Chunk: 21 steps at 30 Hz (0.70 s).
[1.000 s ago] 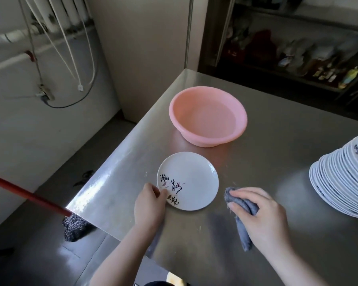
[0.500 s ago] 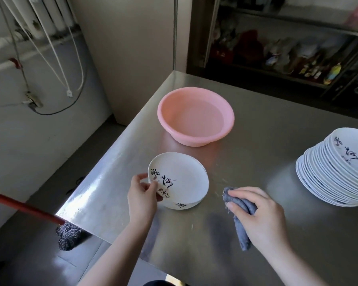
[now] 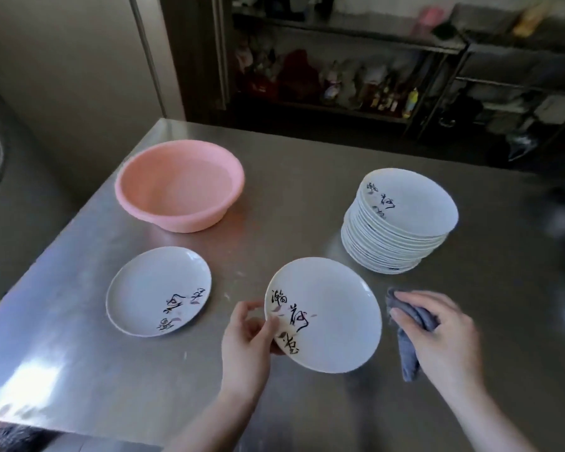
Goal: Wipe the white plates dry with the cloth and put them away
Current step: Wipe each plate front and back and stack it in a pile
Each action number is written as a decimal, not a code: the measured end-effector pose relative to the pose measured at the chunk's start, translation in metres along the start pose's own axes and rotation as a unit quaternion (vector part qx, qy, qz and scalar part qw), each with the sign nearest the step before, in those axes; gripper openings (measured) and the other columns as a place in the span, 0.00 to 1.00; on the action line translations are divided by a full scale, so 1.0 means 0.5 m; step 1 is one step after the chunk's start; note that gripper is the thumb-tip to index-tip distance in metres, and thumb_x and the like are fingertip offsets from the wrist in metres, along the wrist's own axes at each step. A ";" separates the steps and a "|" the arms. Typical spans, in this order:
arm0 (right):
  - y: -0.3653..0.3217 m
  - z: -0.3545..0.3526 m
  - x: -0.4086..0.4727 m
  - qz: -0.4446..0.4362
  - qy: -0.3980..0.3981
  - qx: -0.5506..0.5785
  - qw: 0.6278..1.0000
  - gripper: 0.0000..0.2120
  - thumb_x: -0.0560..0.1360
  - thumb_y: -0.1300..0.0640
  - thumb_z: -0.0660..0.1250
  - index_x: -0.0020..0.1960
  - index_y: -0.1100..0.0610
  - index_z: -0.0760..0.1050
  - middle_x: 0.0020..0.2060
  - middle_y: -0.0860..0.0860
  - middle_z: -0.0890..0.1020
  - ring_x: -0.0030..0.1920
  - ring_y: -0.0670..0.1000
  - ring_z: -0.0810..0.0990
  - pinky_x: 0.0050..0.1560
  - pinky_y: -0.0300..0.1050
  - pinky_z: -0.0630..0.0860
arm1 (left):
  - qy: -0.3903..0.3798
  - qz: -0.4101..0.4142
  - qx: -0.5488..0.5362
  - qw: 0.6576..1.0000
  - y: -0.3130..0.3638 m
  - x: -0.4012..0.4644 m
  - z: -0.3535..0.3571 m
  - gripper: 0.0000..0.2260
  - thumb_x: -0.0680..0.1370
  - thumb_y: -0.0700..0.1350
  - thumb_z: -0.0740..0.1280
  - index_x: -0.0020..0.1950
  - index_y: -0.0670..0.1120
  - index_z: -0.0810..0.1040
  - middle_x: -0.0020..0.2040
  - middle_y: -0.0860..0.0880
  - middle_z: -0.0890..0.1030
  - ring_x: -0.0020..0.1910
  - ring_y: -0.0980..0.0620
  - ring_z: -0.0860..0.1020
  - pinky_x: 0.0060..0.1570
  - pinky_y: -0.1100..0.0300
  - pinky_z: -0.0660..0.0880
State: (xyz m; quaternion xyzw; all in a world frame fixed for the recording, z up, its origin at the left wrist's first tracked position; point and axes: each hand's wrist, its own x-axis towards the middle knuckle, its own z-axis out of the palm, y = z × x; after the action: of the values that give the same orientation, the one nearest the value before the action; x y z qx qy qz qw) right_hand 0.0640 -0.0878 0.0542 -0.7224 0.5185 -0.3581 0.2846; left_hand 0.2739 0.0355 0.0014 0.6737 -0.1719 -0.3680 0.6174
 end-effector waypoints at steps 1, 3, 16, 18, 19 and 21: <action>0.021 -0.026 -0.002 0.008 0.004 -0.001 1.000 0.14 0.67 0.67 0.75 0.44 0.49 0.83 0.46 0.42 0.82 0.49 0.39 0.79 0.48 0.25 0.70 | -0.014 -0.014 0.000 1.000 -0.019 -0.014 0.036 0.09 0.76 0.35 0.67 0.50 0.49 0.77 0.35 0.44 0.84 0.34 0.46 0.83 0.30 0.57 0.78; 0.061 -0.068 -0.010 0.028 0.004 0.004 1.000 0.14 0.67 0.68 0.75 0.44 0.50 0.83 0.46 0.42 0.82 0.48 0.40 0.80 0.48 0.26 0.71 | -0.037 -0.040 0.009 0.998 -0.058 -0.041 0.101 0.09 0.77 0.34 0.67 0.51 0.48 0.76 0.35 0.44 0.84 0.34 0.45 0.83 0.31 0.55 0.79; 0.263 -0.094 -0.064 0.015 -0.201 -0.088 0.976 0.13 0.70 0.63 0.72 0.50 0.49 0.83 0.48 0.38 0.79 0.52 0.44 0.78 0.52 0.31 0.71 | -0.008 -0.073 0.143 0.987 -0.159 -0.147 0.269 0.10 0.77 0.38 0.67 0.52 0.53 0.75 0.35 0.49 0.84 0.31 0.51 0.82 0.28 0.62 0.76; 0.281 -0.084 -0.063 0.000 -0.243 -0.149 0.958 0.13 0.71 0.60 0.70 0.53 0.48 0.81 0.51 0.40 0.79 0.54 0.47 0.77 0.51 0.38 0.72 | -0.001 -0.044 0.234 0.971 -0.152 -0.145 0.268 0.10 0.74 0.41 0.70 0.51 0.54 0.75 0.35 0.53 0.84 0.32 0.57 0.81 0.32 0.61 0.76; 0.287 -0.079 -0.058 -0.001 -0.243 -0.169 0.955 0.13 0.72 0.59 0.69 0.54 0.47 0.81 0.52 0.40 0.79 0.54 0.47 0.77 0.51 0.39 0.73 | 0.010 -0.029 0.271 0.962 -0.147 -0.142 0.267 0.10 0.73 0.42 0.71 0.50 0.55 0.76 0.36 0.56 0.83 0.33 0.60 0.80 0.35 0.60 0.76; 0.292 -0.068 -0.036 0.003 -0.223 -0.181 0.958 0.12 0.73 0.58 0.68 0.54 0.47 0.80 0.53 0.41 0.79 0.54 0.48 0.77 0.50 0.40 0.72 | 0.027 -0.020 0.299 0.954 -0.137 -0.136 0.270 0.12 0.71 0.41 0.74 0.48 0.55 0.78 0.38 0.58 0.82 0.36 0.61 0.80 0.39 0.59 0.77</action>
State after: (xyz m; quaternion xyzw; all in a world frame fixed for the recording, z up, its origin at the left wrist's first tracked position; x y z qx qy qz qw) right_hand -0.0467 -0.1157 -0.0444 -0.8217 0.5004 -0.0870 0.2584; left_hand 0.1177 -0.0010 -0.0405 0.8401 -0.2442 -0.2939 0.3849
